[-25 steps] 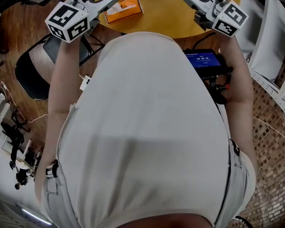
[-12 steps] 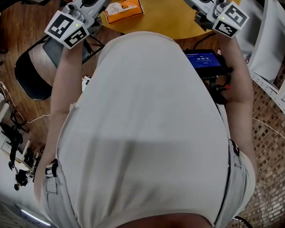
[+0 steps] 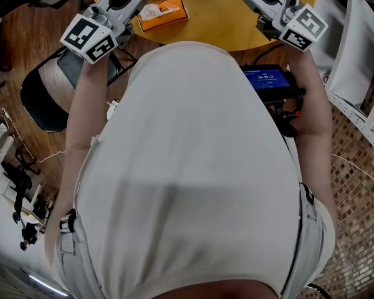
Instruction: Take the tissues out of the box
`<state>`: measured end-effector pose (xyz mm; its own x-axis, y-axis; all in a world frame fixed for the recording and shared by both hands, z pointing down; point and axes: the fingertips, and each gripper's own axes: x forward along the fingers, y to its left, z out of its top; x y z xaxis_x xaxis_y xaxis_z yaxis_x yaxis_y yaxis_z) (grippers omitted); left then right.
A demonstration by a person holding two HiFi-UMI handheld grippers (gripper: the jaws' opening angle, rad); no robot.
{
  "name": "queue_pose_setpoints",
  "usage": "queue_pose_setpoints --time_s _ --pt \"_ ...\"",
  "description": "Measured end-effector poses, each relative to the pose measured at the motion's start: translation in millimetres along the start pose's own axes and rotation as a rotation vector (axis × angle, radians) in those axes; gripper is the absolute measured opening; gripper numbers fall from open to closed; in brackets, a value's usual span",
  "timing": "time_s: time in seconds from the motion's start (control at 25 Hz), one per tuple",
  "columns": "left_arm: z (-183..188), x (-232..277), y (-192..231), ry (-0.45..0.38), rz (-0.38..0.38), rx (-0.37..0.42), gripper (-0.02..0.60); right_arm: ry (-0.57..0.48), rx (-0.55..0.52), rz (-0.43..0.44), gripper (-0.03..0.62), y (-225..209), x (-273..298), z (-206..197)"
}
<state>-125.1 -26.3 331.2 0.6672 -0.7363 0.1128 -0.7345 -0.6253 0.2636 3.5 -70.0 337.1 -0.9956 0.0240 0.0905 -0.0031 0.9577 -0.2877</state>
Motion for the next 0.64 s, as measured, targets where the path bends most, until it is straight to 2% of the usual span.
queue_pose_setpoints --time_s 0.4,0.64 --pt "-3.1 -0.4 1.7 -0.007 0.003 0.007 0.000 -0.001 0.001 0.006 0.000 1.7 1.9 -0.4" --pt "-4.0 2.1 2.8 0.021 0.006 0.013 0.000 -0.004 0.004 0.002 0.000 -0.8 1.0 0.2"
